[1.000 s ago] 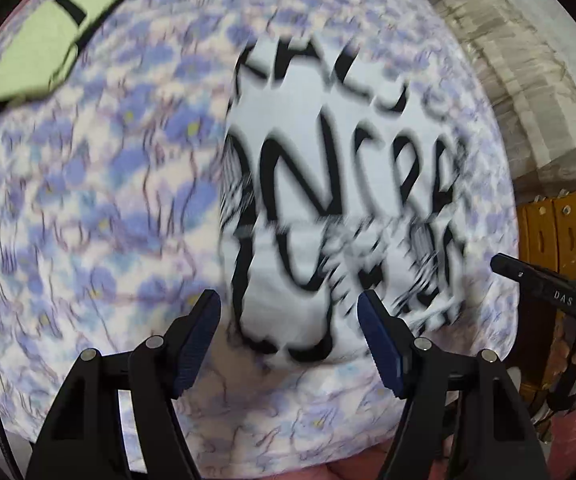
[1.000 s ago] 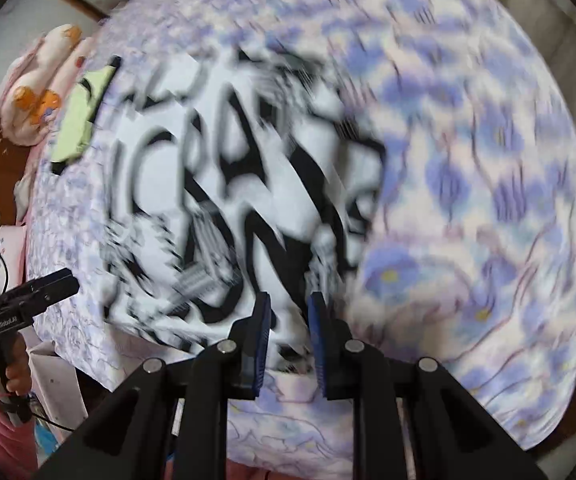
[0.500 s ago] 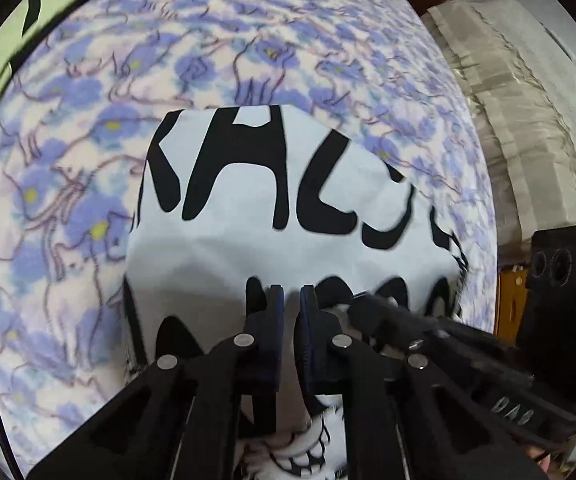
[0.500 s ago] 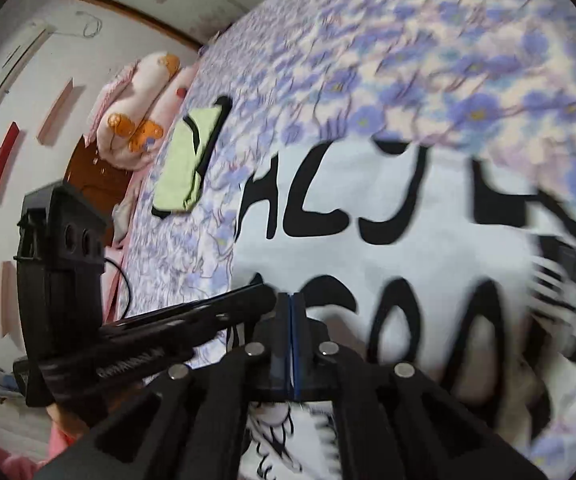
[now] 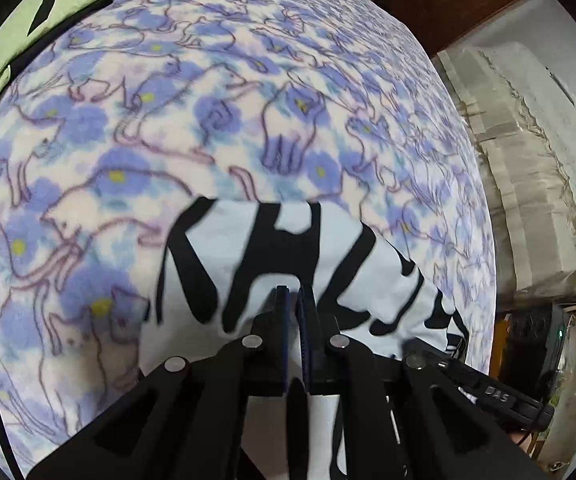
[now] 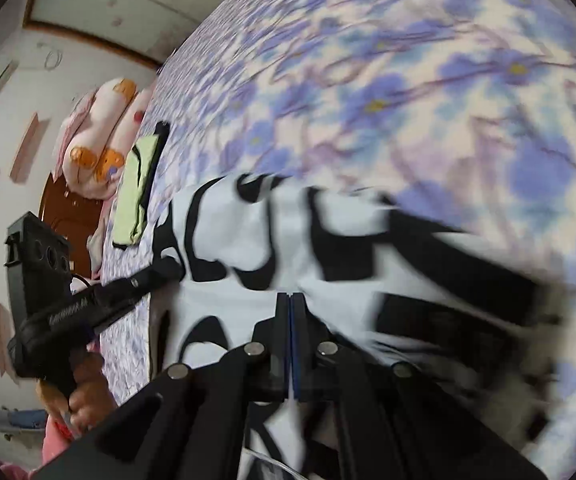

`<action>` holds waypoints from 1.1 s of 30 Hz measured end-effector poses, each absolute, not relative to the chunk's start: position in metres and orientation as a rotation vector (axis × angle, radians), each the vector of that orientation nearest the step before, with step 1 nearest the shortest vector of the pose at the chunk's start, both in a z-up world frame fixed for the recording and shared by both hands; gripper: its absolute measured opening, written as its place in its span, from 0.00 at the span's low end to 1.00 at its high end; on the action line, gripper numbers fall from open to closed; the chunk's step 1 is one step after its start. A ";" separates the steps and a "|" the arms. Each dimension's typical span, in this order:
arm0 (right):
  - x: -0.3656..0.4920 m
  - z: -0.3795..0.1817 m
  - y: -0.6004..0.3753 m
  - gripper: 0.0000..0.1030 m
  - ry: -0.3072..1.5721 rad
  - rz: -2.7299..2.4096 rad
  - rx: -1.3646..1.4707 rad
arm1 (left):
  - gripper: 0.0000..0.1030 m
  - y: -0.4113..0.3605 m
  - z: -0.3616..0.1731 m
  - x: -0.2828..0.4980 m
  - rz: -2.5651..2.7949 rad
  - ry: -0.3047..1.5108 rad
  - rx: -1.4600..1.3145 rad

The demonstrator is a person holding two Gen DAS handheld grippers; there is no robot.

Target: Fold large clothes

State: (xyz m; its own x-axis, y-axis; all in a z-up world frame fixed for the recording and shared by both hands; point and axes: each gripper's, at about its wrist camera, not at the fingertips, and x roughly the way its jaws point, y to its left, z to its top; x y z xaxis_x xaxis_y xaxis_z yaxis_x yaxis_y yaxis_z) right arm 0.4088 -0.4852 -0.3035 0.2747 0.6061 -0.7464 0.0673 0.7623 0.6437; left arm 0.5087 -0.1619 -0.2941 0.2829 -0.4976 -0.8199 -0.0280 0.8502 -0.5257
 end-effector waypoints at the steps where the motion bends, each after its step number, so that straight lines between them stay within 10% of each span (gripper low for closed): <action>1: 0.406 -0.304 -0.494 0.00 1.253 0.394 0.670 | 0.04 -0.160 -0.295 0.510 -0.333 1.258 -0.496; 33: 0.343 -0.267 -0.425 0.00 1.282 0.584 0.502 | 0.02 -0.192 -0.277 0.436 -0.462 1.391 -0.367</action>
State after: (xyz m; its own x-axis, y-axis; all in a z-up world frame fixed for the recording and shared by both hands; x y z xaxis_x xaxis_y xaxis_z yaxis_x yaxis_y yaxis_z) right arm 0.3428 -0.4250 -0.2671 0.1794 0.6553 -0.7338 -0.1228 0.7550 0.6442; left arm 0.4360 -0.1924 -0.2774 0.1150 -0.5155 -0.8491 0.0953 0.8566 -0.5072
